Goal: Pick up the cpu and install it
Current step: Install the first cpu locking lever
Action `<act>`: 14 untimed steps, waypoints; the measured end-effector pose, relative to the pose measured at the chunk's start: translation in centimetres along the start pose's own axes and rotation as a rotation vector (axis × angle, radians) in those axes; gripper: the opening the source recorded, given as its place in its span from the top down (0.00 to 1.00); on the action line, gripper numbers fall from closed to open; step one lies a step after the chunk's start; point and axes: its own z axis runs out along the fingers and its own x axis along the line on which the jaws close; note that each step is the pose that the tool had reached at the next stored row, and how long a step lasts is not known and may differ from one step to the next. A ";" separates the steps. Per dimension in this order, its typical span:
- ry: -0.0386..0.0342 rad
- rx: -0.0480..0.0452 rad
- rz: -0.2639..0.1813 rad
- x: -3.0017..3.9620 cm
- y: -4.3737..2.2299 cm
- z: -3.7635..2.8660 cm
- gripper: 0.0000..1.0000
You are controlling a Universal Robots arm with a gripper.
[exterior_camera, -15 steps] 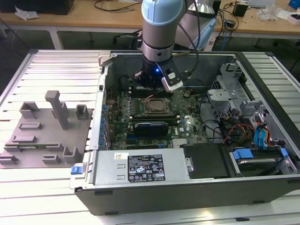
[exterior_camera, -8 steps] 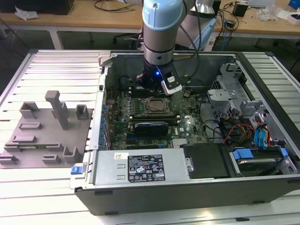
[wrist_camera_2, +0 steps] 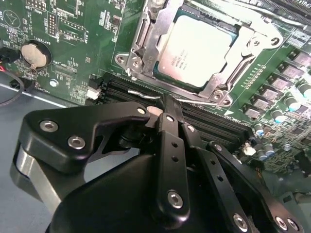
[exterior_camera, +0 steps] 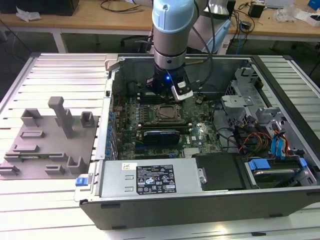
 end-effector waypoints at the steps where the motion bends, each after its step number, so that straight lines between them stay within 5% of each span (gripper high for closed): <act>1: 0.0000 0.0000 0.000 0.00 0.00 0.01 0.89; 3: -0.0017 -0.0004 0.000 0.01 -0.02 0.15 0.89; 7: -0.0166 -0.0026 -0.004 0.02 -0.09 0.44 0.89; 12: -0.0495 -0.0077 -0.012 0.03 -0.16 0.77 0.89; 14: -0.0503 -0.0080 -0.012 0.03 -0.16 0.78 0.89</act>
